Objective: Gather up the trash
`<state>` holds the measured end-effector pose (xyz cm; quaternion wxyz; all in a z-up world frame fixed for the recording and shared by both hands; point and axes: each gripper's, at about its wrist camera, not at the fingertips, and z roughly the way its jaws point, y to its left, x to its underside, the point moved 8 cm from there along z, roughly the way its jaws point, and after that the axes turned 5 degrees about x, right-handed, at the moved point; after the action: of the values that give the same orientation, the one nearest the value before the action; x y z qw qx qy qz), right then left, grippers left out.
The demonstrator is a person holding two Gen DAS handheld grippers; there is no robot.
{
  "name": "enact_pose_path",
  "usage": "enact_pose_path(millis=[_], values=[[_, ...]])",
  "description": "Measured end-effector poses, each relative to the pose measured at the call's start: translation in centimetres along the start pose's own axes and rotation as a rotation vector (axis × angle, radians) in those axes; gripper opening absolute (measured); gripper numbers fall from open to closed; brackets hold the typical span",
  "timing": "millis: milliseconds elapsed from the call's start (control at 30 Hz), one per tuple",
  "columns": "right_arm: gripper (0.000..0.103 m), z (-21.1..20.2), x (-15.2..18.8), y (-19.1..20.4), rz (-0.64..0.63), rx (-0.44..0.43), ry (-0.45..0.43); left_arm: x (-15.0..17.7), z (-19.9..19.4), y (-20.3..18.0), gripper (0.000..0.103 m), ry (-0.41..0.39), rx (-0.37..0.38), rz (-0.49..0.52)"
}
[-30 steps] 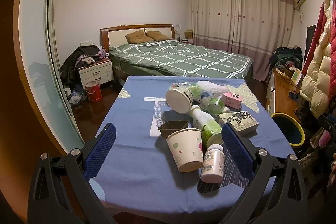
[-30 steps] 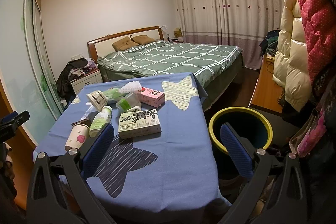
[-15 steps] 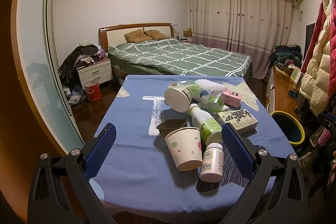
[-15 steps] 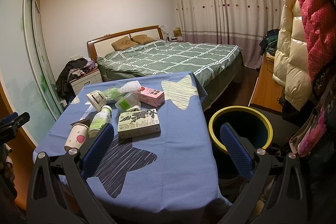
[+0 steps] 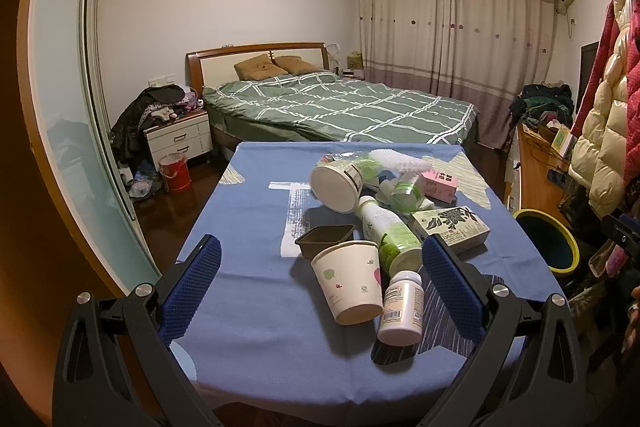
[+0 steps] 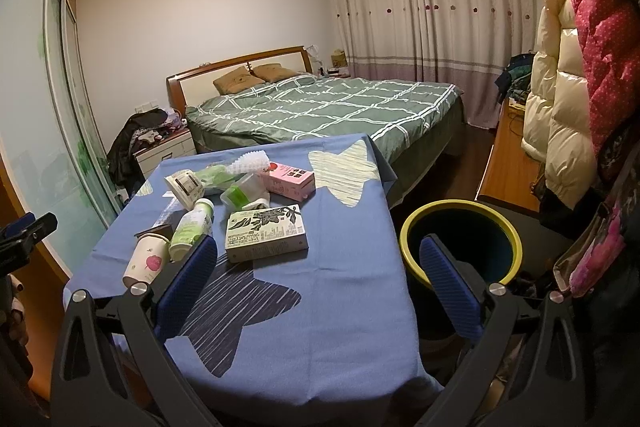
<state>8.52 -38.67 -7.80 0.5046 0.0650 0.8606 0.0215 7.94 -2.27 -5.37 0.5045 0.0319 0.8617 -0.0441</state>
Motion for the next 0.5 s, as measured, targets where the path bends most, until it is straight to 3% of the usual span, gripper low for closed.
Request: enact_pose_path(millis=[500], values=[[0.097, 0.05, 0.05, 0.01, 0.001, 0.001, 0.001, 0.04, -0.03, -0.15, 0.099, 0.001, 0.000, 0.002]])
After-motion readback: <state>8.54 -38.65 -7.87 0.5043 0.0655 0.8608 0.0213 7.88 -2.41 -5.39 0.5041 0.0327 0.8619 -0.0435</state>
